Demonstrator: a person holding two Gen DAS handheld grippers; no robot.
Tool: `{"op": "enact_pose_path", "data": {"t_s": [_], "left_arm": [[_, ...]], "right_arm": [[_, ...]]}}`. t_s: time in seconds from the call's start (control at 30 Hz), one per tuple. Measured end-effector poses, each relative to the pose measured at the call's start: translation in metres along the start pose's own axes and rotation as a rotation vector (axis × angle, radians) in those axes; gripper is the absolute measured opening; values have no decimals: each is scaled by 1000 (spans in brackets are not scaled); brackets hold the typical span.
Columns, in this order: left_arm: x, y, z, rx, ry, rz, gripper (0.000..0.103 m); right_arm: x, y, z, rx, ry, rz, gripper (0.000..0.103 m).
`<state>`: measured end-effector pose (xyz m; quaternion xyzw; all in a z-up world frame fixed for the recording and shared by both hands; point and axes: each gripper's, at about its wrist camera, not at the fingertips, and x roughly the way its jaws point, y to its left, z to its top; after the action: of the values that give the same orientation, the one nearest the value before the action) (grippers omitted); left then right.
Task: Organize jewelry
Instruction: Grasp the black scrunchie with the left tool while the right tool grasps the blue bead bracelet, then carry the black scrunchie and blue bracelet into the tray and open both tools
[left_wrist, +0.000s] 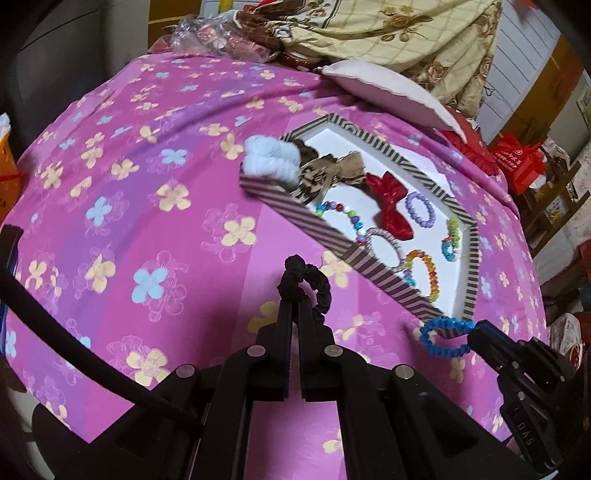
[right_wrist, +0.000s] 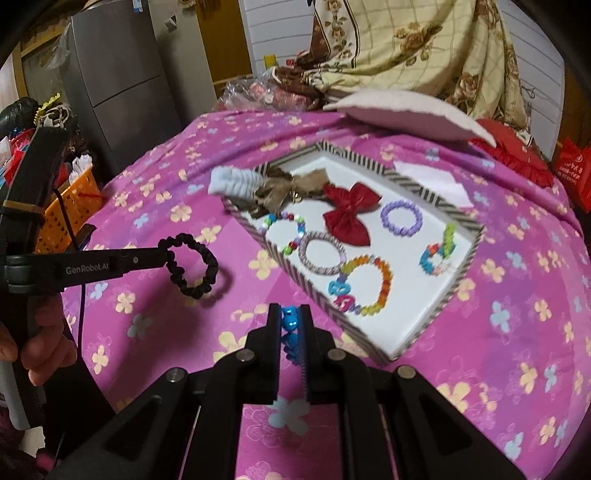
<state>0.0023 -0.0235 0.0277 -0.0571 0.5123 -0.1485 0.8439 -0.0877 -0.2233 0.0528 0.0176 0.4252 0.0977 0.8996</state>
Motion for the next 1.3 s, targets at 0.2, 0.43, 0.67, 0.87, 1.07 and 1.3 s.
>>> {"op": "enact_pose_path", "data": {"t_s": [0.2, 0.43, 0.67, 0.87, 1.07, 1.3], "left_arm": [[-12, -20, 9, 40, -27, -7, 16], [-13, -54, 21, 94, -38, -14, 16], [6, -85, 32, 123, -7, -31, 16], [30, -110, 39, 140, 16, -54, 16], [62, -115, 44, 137, 60, -32, 16], [92, -102, 48, 124, 92, 23, 16]], "right_arm": [[-22, -15, 13, -6, -31, -35, 8], [-30, -42, 35, 7, -44, -85, 8], [-5, -66, 52, 32, -10, -102, 8], [27, -82, 59, 67, 21, -92, 8], [64, -98, 67, 104, 62, -65, 8], [101, -128, 74, 134, 100, -100, 8]]}}
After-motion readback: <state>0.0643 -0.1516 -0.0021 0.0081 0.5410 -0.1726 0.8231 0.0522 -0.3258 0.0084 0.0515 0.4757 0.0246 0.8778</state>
